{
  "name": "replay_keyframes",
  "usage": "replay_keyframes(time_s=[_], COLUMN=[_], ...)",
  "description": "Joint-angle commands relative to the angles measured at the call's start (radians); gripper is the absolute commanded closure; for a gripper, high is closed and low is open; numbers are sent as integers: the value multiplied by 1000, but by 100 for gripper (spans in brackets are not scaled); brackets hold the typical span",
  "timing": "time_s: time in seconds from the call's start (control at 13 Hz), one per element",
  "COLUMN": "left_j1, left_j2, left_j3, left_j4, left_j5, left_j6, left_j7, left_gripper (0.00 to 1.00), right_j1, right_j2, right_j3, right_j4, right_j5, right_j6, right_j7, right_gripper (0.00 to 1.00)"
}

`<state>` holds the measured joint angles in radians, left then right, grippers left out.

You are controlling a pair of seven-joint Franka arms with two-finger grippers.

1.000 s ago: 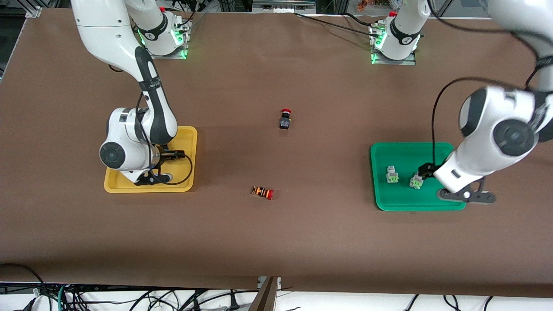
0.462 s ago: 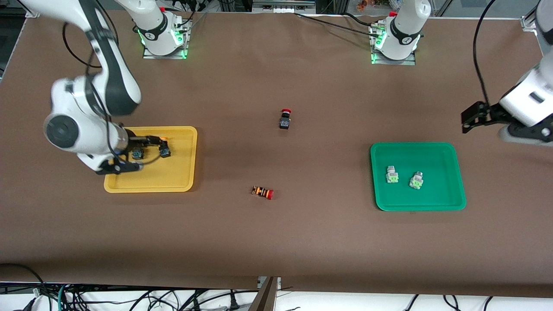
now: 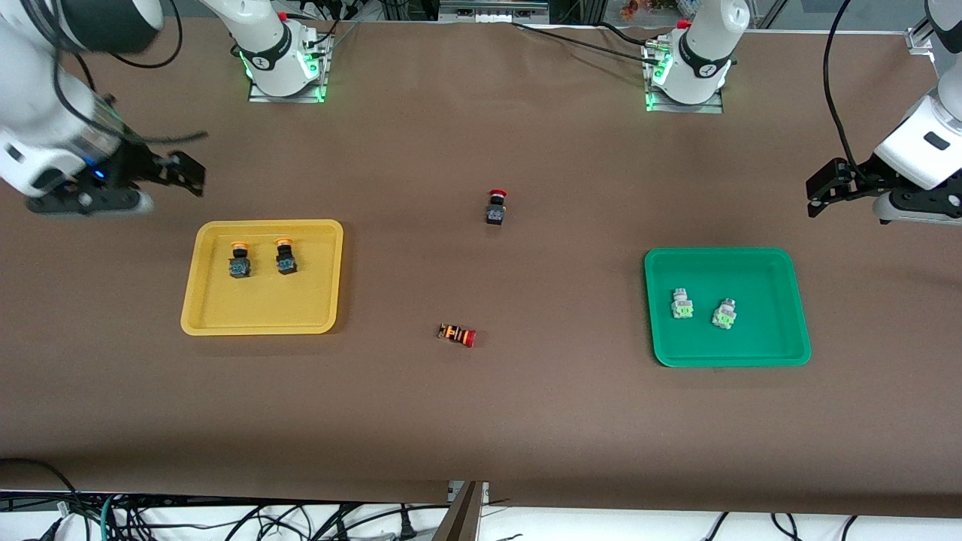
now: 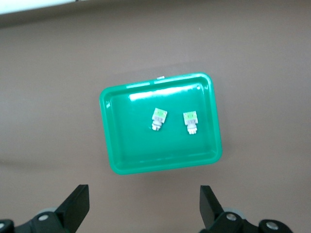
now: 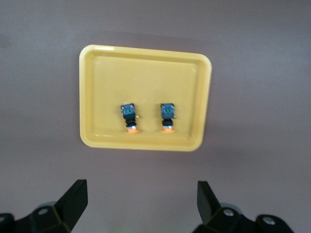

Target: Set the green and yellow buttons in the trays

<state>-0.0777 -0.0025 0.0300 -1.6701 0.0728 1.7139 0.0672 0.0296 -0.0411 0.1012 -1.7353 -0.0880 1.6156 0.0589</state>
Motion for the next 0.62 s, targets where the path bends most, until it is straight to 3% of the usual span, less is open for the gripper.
replay_keyframes(time_s=[0.0, 0.15, 0.54], left_j1=[-17, -19, -14], left_j2=[15, 16, 18], left_j3=[10, 10, 10], left_j4=[49, 38, 44], left_j5=[-21, -21, -51], left_j6=[-62, -71, -76], left_j7=[12, 16, 11], left_gripper=[0, 0, 0], right_j1=[-14, -14, -5], right_j2=[10, 13, 40], right_j3=[12, -43, -37], right_j4=[121, 143, 186], right_j5=[-18, 13, 34], right_j6=[-167, -230, -241], right_j7=[4, 9, 10], right_gripper=[0, 0, 0])
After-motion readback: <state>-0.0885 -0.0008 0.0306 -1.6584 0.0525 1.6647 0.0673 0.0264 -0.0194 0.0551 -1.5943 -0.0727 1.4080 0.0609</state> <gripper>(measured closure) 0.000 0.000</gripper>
